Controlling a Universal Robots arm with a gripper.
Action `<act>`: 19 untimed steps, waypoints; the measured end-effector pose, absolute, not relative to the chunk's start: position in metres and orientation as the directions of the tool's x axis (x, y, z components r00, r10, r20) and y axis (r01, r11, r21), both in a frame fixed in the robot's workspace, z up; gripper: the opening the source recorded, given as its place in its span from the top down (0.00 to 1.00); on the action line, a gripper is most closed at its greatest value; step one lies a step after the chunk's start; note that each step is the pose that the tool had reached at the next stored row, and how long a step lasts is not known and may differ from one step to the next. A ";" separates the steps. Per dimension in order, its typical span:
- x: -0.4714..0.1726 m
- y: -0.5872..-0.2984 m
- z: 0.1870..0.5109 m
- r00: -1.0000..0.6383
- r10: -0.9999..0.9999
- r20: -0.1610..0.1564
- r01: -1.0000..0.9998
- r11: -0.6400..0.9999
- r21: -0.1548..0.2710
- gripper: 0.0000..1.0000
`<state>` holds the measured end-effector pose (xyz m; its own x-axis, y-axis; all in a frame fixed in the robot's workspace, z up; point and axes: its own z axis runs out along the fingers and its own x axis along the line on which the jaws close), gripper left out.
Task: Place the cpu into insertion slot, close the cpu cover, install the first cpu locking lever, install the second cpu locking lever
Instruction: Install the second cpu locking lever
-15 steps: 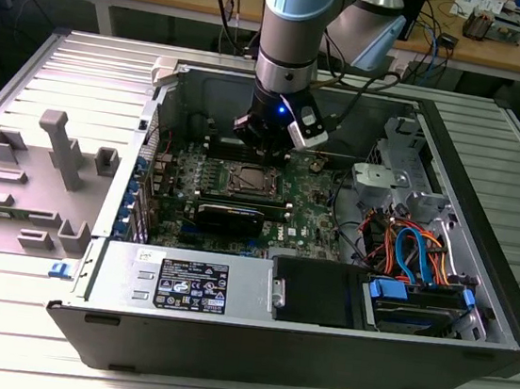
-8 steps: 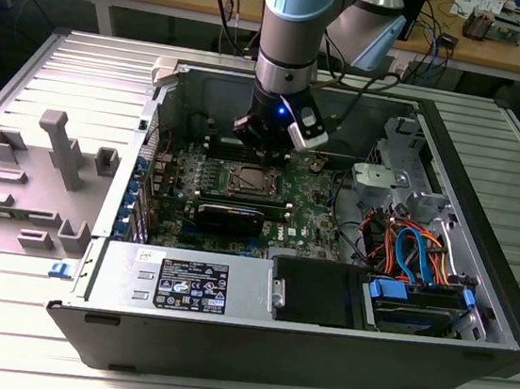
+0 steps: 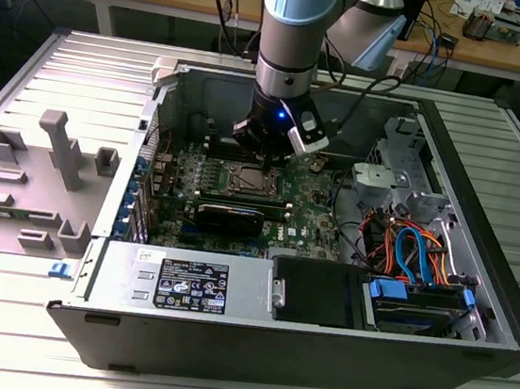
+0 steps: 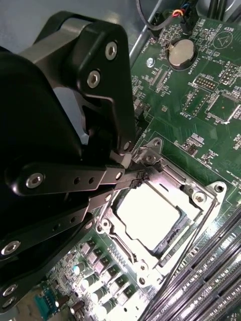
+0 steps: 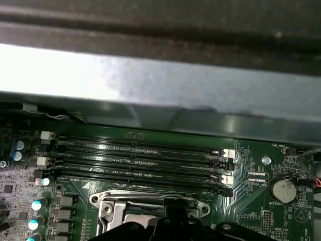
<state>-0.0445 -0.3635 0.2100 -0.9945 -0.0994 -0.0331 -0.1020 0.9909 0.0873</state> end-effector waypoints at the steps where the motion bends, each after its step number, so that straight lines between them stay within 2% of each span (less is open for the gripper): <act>1: -0.044 -0.364 0.211 -0.994 -0.100 -0.033 -0.102 0.991 0.087 0.89; 19: -0.045 -0.373 0.216 -0.994 -0.100 -0.033 -0.102 0.991 0.086 0.89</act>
<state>-0.0448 -0.3734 0.2162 -0.9945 -0.0996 -0.0330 -0.1021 0.9910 0.0865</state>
